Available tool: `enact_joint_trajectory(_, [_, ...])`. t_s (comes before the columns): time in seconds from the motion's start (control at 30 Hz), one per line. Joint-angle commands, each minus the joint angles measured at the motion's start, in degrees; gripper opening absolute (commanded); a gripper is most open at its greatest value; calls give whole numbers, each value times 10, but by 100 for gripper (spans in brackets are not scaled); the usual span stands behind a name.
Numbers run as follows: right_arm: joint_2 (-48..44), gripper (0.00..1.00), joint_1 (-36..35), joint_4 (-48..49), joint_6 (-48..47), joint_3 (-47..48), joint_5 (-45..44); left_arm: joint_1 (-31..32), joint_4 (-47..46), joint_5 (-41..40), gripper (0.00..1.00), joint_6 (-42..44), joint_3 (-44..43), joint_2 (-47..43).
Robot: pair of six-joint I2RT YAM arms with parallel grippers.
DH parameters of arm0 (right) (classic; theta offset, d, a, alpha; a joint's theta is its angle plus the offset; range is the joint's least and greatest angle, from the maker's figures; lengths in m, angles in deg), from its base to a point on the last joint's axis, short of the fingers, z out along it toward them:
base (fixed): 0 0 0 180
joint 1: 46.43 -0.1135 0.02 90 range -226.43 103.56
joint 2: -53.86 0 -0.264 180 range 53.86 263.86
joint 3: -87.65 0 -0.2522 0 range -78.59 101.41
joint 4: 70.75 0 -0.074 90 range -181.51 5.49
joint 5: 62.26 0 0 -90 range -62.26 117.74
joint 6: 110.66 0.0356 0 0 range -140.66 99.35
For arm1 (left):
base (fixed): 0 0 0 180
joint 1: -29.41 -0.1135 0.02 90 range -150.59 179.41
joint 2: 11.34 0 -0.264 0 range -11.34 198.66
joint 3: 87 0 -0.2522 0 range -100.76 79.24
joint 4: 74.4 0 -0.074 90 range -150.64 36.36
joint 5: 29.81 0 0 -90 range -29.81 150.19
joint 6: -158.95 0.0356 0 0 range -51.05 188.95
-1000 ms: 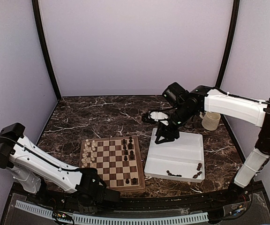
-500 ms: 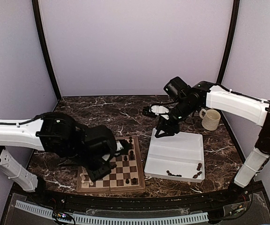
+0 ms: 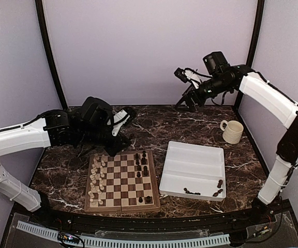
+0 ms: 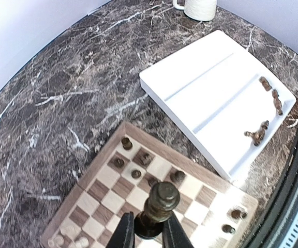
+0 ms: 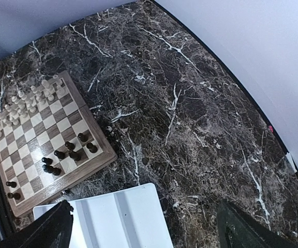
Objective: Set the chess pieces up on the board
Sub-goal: Pass from the left arm to the right
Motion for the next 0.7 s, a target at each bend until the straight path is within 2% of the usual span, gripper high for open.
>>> enact_joint_trajectory(0.0, [60,98,0,-109,-47,79,205,-37,-90,85,17,64,13,27])
enact_joint_trajectory(0.03, [59,93,-12,-115,-69,78,215,-44,-98,95,17,67,14,31])
enact_joint_trajectory(0.13, [50,75,-67,-108,-116,55,147,-54,-112,139,17,77,12,50])
enact_joint_trajectory(0.2, [51,68,-94,-102,-130,44,135,-58,-121,154,17,80,9,58])
enact_joint_trajectory(0.67, [115,53,-121,-55,-37,97,236,-62,-196,235,17,57,30,43])
